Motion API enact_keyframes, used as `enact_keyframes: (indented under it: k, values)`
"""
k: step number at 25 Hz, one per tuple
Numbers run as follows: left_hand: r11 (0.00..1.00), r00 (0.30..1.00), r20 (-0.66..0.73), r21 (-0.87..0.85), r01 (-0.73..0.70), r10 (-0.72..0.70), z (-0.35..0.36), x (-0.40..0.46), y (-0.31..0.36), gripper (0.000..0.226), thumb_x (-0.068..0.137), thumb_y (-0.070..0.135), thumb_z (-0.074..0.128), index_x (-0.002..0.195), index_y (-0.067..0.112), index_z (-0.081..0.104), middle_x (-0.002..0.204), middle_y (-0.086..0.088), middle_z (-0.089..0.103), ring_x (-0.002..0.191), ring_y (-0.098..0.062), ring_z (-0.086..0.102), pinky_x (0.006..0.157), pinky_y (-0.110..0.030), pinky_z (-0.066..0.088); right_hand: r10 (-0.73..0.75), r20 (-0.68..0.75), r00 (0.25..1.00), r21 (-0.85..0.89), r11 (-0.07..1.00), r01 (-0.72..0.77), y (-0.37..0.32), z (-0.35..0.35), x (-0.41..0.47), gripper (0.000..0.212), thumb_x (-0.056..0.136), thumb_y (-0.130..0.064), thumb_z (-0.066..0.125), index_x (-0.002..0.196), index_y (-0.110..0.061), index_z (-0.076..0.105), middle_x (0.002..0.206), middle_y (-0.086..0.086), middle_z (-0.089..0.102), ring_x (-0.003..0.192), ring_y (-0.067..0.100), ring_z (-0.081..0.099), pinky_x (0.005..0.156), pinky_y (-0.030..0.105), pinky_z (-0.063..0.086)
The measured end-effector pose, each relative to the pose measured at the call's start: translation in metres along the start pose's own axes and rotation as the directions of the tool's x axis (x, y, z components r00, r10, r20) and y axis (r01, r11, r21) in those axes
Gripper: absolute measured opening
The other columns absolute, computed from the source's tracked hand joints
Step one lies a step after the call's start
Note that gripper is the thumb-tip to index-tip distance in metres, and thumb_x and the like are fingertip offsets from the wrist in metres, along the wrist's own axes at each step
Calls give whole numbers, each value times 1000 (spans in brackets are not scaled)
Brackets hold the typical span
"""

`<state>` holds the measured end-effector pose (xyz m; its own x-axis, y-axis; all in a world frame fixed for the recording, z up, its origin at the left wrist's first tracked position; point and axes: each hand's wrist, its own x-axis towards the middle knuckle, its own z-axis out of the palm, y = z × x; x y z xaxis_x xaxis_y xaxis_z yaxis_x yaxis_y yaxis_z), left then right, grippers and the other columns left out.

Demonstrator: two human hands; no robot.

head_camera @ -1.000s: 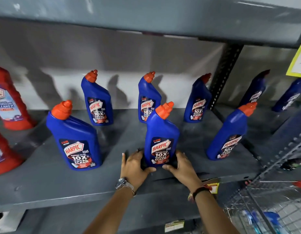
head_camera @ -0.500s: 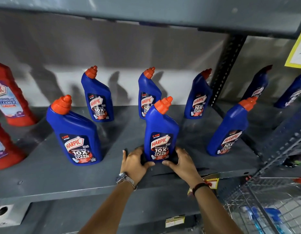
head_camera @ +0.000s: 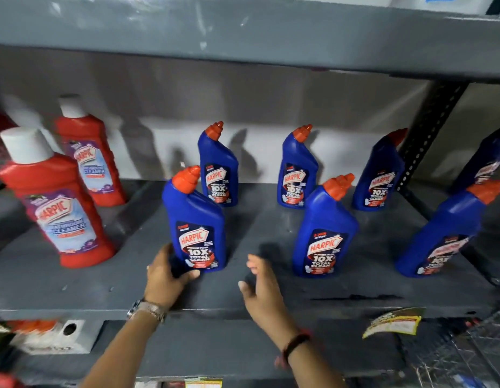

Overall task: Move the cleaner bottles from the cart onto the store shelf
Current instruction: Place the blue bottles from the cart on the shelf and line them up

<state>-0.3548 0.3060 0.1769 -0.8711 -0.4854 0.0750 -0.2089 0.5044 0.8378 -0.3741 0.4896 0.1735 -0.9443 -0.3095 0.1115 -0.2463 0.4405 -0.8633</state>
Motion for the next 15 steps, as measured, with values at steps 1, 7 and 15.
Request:
enact_keyframes:
  k: [1,7,15]
  values:
    - [999,995,85,-12,-47,48,-3,7,2,81,46,45,69,112,4,47,114,-18,61,109,-38,54,103,-61,32,11,88,996,-9,1000,-10,-4,6,13,58,82,-8,58,133,-17,30,132,6,42,126,13,35,112,24,26]
    - [990,976,169,3,-140,137,11,6,8,83,43,63,50,109,12,51,111,-3,66,102,-17,56,107,-49,17,35,98,995,-53,998,-30,-5,10,45,65,68,-10,75,124,-11,42,125,10,56,116,23,50,102,34,42]
    - [973,971,159,121,-198,178,14,6,0,81,41,65,48,100,10,56,101,-8,72,93,-27,63,104,-48,21,36,55,998,-100,994,-30,3,11,38,53,73,-17,72,117,-11,44,120,10,57,113,22,52,91,32,44]
